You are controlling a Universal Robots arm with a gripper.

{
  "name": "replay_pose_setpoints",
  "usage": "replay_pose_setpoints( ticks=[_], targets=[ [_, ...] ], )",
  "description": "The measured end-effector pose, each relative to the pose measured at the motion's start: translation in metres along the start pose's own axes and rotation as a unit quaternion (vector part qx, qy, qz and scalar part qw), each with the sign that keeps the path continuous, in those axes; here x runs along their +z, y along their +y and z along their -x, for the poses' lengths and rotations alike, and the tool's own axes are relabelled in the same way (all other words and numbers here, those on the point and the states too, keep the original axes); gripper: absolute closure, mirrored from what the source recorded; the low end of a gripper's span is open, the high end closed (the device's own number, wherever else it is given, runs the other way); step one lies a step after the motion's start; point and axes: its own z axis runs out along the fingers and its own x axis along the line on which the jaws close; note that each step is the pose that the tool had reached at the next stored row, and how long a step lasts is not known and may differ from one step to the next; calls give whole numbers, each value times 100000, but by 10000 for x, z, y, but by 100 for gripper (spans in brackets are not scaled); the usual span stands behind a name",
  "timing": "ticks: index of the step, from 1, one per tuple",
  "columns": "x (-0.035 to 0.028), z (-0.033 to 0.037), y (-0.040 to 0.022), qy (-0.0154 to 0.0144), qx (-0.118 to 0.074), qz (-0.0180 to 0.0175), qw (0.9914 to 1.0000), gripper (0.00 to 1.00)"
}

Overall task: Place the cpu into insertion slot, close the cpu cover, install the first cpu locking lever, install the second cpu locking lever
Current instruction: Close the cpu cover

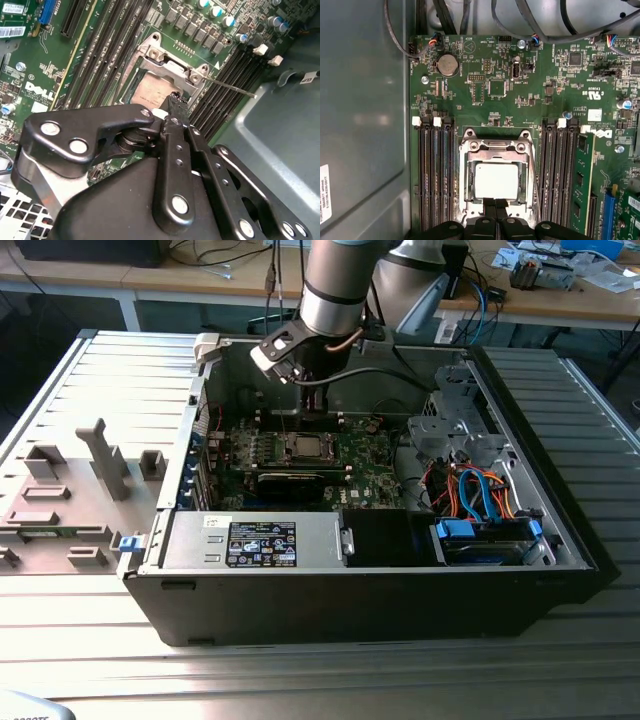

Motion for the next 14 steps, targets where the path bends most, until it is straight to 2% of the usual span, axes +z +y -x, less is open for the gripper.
replay_pose_setpoints(
  ticks=[14],
  targets=[
    [13,-3,-106,-3,2,-4,100000,89]
  ],
)
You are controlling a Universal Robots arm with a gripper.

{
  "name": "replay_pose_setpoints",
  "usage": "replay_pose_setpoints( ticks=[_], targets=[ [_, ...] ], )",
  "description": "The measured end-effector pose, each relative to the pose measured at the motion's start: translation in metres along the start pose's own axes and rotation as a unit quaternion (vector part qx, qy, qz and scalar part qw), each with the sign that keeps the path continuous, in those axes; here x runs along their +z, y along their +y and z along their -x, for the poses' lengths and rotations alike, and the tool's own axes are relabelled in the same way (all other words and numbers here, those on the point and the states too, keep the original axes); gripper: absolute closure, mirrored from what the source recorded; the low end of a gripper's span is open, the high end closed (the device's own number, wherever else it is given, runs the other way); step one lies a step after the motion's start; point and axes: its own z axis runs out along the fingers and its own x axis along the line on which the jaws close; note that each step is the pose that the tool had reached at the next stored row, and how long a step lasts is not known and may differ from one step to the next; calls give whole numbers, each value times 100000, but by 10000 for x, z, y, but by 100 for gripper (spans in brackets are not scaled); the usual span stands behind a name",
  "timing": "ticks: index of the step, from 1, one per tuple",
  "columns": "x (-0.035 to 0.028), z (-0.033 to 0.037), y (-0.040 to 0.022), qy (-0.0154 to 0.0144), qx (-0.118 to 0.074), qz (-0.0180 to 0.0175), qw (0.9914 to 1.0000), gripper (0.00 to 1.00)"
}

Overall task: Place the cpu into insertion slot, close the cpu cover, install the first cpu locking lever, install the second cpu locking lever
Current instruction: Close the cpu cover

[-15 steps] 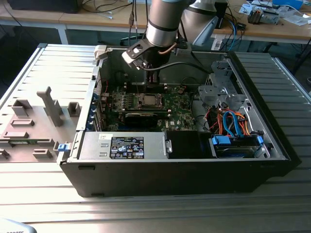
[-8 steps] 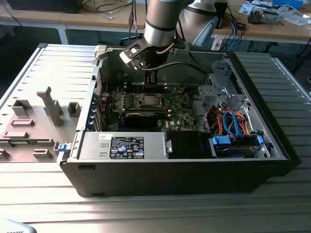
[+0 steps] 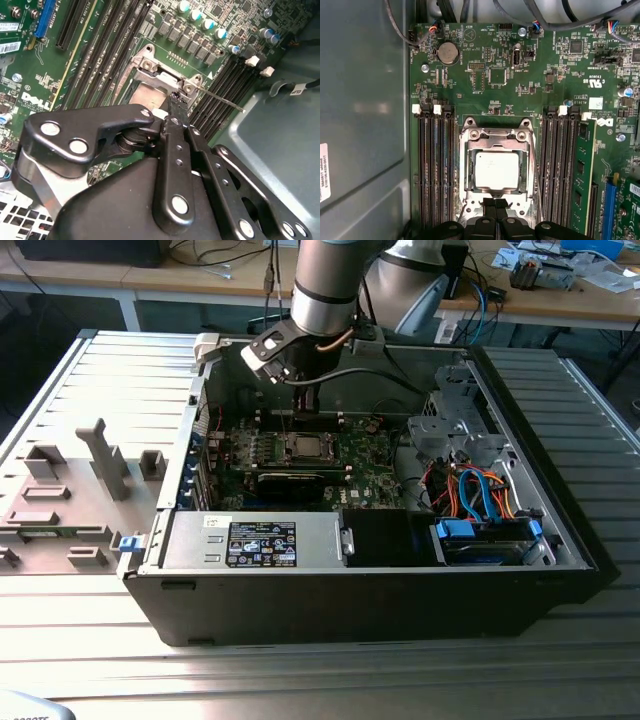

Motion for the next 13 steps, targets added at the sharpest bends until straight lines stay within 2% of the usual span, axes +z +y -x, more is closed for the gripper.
replay_pose_setpoints(
  ticks=[5,7,9,13],
  targets=[
    [35,1,-18,-3,-139,0,100000,89],
    [101,3,-10,-23,-278,-4,100000,89],
    [140,4,-5,-100,-325,-9,99999,89],
    [243,6,33,-552,-1420,-58,99988,89]
  ],
)
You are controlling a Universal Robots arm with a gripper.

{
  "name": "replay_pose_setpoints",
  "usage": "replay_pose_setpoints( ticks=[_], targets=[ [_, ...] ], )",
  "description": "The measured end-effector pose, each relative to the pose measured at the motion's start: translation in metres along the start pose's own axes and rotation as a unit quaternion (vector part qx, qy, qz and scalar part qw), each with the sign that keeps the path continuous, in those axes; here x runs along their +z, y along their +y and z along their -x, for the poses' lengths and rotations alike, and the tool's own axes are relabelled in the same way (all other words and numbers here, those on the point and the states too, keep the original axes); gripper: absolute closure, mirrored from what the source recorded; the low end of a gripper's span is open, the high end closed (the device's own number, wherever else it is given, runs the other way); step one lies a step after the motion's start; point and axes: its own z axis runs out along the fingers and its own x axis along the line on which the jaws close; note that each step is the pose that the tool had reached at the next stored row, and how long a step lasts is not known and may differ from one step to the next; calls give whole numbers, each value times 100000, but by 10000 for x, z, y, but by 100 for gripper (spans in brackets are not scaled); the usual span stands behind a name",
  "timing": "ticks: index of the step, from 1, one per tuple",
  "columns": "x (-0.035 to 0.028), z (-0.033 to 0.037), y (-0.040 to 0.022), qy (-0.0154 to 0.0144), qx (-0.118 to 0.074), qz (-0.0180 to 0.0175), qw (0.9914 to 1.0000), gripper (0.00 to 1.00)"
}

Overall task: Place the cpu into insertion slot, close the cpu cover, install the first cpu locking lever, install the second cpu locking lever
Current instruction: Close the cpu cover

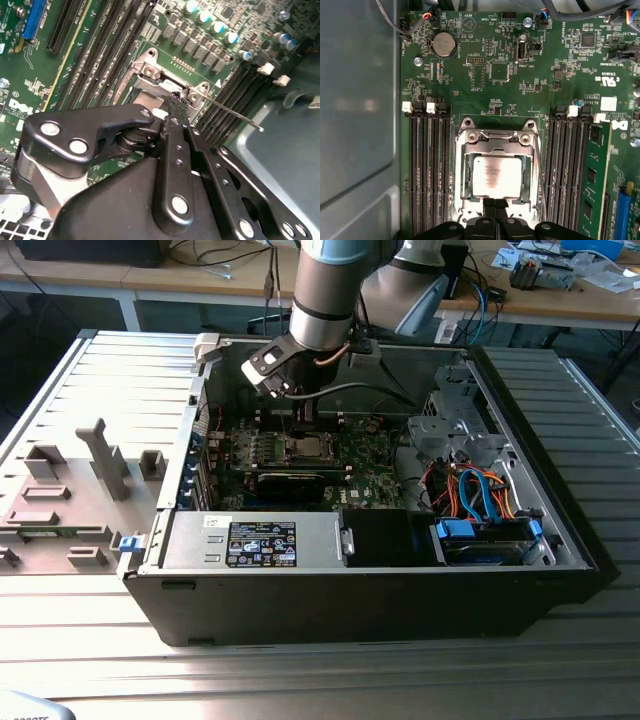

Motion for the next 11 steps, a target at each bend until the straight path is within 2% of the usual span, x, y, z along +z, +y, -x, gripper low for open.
replay_pose_setpoints(
  ticks=[2,3,11],
  targets=[
    [34,1,11,-203,-445,-16,99999,89],
    [62,2,16,-411,-615,-36,99997,89],
    [134,4,29,-1222,-655,-86,99990,89]
  ],
)
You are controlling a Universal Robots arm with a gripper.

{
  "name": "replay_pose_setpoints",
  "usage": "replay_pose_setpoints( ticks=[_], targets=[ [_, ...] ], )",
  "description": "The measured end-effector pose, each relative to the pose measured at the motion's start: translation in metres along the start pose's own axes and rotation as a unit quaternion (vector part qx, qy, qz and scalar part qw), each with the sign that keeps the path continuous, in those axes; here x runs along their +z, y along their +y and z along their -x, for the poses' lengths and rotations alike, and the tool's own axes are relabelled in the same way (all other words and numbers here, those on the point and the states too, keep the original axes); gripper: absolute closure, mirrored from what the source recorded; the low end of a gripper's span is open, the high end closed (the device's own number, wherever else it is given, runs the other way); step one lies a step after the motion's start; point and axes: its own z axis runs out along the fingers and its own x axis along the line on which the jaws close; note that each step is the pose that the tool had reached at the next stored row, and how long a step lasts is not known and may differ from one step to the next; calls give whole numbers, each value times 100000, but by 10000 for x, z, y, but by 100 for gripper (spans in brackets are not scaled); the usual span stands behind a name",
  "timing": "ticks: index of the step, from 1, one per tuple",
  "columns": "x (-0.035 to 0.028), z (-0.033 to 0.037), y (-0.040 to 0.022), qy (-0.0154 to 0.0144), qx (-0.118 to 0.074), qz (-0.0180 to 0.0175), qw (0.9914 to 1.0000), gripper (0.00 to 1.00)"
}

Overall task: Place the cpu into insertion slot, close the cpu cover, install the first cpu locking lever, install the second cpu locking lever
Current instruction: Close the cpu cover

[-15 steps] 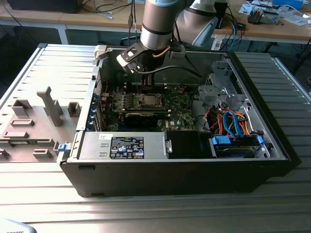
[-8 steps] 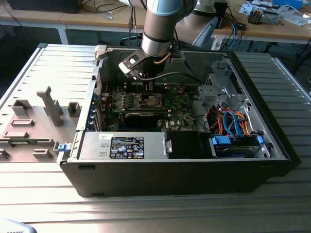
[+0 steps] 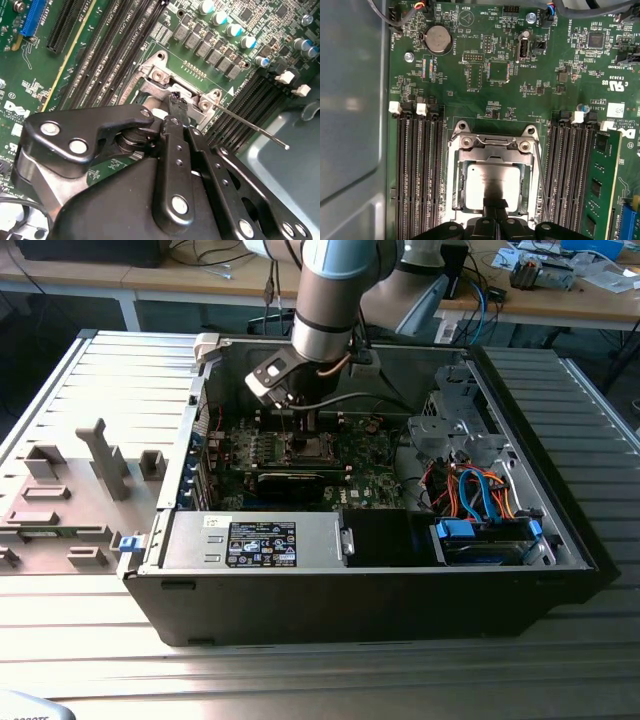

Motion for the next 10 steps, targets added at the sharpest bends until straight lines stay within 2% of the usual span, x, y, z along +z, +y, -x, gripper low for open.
replay_pose_setpoints(
  ticks=[6,7,8,9,10],
  targets=[
    [14,0,4,-482,46,-39,99999,89],
    [13,0,5,-484,49,-39,99999,89],
    [-6,-1,5,-471,50,-22,99999,89],
    [-83,0,-4,-469,26,-26,99999,89],
    [-83,0,-4,-462,3,-24,99999,89]
  ],
)
